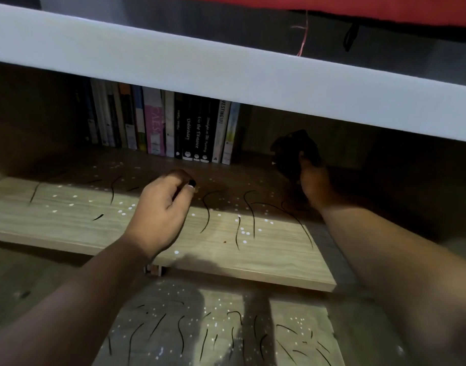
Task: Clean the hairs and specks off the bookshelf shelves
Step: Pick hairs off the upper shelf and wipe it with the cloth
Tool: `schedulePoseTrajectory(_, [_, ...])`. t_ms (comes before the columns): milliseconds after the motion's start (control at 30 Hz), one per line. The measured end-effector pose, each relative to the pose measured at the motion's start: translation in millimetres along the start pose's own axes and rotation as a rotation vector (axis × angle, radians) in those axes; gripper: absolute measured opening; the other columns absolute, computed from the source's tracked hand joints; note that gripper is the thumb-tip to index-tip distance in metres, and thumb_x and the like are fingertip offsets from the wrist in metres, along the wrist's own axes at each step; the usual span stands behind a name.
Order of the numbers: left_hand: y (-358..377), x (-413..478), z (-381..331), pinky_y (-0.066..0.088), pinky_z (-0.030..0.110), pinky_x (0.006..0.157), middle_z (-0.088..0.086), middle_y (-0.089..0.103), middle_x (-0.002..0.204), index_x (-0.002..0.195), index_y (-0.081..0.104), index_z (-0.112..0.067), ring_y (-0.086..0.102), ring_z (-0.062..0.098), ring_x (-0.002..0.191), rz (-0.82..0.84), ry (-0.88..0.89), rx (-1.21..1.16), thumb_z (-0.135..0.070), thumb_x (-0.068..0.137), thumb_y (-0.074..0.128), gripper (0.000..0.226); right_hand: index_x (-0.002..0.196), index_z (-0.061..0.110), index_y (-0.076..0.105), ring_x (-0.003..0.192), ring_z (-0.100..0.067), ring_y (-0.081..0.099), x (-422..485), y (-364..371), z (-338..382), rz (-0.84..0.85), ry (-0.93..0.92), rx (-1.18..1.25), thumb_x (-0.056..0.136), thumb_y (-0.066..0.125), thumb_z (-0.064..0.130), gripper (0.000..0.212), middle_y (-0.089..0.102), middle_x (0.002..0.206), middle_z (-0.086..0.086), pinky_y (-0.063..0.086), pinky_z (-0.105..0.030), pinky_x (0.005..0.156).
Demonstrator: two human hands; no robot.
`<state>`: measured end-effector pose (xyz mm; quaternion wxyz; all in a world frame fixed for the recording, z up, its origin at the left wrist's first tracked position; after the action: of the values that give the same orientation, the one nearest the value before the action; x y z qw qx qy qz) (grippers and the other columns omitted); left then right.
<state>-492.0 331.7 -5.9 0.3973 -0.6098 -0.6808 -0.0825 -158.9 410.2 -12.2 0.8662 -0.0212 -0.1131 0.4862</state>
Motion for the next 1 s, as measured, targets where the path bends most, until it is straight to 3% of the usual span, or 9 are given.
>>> schedulePoseTrajectory(133, [0.6,-0.1,2.2,0.045,0.026,0.073,-0.007,0.064,0.086,0.092,0.066,-0.018,0.059,0.007,0.085,0.008,-0.002,0.008,-0.027,0.091,0.047,0.021,0.124,0.011,0.059,0.111,-0.032,0.057,12.1,31.7,-15.9,0.063,-0.008,-0.164,0.092,0.05,0.053,0.053,0.062,0.118,-0.016,0.042,-0.041,0.099])
schedulePoseTrajectory(267, [-0.3,1.0,0.6,0.046,0.029,0.077,-0.007,0.066,0.086,0.094,0.068,-0.013,0.06,0.007,0.085,0.003,0.012,-0.01,-0.024,0.091,0.048,0.023,0.125,0.016,0.06,0.113,-0.034,0.057,9.1,54.3,-19.3,0.146,0.022,-0.216,0.093,0.051,0.051,0.048,0.061,0.122,-0.016,0.041,-0.044,0.103])
schedulePoseTrajectory(433, [-2.5,1.8,-1.3,0.042,0.022,0.069,-0.012,0.062,0.08,0.086,0.065,-0.014,0.058,0.003,0.079,-0.025,0.018,-0.008,-0.022,0.09,0.048,0.019,0.127,0.015,0.06,0.115,-0.027,0.055,-15.7,66.5,-8.2,0.247,-0.018,-0.21,0.092,0.057,0.044,0.046,0.061,0.126,-0.01,0.039,-0.036,0.103])
schedulePoseTrajectory(533, [-1.8,2.0,1.0,0.045,0.028,0.072,-0.007,0.064,0.082,0.088,0.066,-0.011,0.058,0.005,0.08,-0.028,-0.001,-0.004,-0.023,0.09,0.048,0.022,0.13,0.017,0.057,0.119,-0.025,0.054,-41.0,66.2,-3.0,0.317,-0.016,-0.173,0.091,0.059,0.044,0.048,0.06,0.128,-0.006,0.037,-0.038,0.107])
schedulePoseTrajectory(600, [-1.3,2.1,4.7,0.048,0.035,0.078,-0.002,0.067,0.086,0.093,0.068,-0.01,0.06,0.009,0.084,-0.023,-0.031,-0.015,-0.025,0.09,0.048,0.026,0.134,0.017,0.052,0.12,-0.026,0.052,-62.4,61.3,-0.7,0.346,0.019,-0.197,0.092,0.056,0.044,0.05,0.056,0.133,-0.008,0.04,-0.034,0.099])
schedulePoseTrajectory(700, [-1.3,1.6,7.6,0.051,0.037,0.082,-0.001,0.069,0.092,0.099,0.07,-0.012,0.062,0.011,0.089,-0.019,-0.062,-0.031,-0.022,0.093,0.05,0.023,0.133,0.022,0.05,0.121,-0.034,0.052,-96.4,47.8,-3.3,0.411,0.111,-0.236,0.091,0.053,0.049,0.05,0.053,0.136,-0.012,0.043,-0.04,0.098])
schedulePoseTrajectory(767, [-2.0,1.6,9.5,0.051,0.038,0.085,0.0,0.069,0.095,0.102,0.07,-0.012,0.062,0.012,0.091,-0.026,-0.086,-0.022,-0.016,0.096,0.052,0.02,0.13,0.024,0.054,0.116,-0.025,0.054,-121.6,41.6,1.0,0.496,0.086,-0.227,0.089,0.055,0.052,0.05,0.057,0.13,0.0,0.04,-0.034,0.097])
schedulePoseTrajectory(867, [-0.6,1.8,14.8,0.052,0.042,0.086,0.002,0.068,0.096,0.102,0.07,-0.013,0.063,0.016,0.092,-0.018,-0.121,-0.015,-0.02,0.096,0.051,0.021,0.114,0.028,0.064,0.109,-0.013,0.063,-153.0,36.8,12.9,0.634,-0.016,-0.112,0.095,0.052,0.036,0.024,0.07,0.113,0.008,0.043,-0.028,0.098])
schedulePoseTrajectory(1000, [1.7,0.7,19.9,0.052,0.045,0.084,0.004,0.068,0.093,0.098,0.068,-0.013,0.063,0.02,0.09,0.004,-0.152,-0.004,-0.021,0.096,0.049,0.02,0.098,0.031,0.066,0.091,-0.003,0.069,-189.4,29.3,23.6,0.711,-0.031,-0.002,0.097,0.049,0.022,0.019,0.074,0.094,0.015,0.053,-0.014,0.08])
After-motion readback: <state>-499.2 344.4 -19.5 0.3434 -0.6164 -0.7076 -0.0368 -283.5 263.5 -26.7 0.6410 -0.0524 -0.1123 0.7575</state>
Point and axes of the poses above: each hand's wrist, its own x-axis towards the middle knuckle, its own y-axis out of the palm, z = x × y, the point moved 10 cm from there along x, towards the middle knuckle
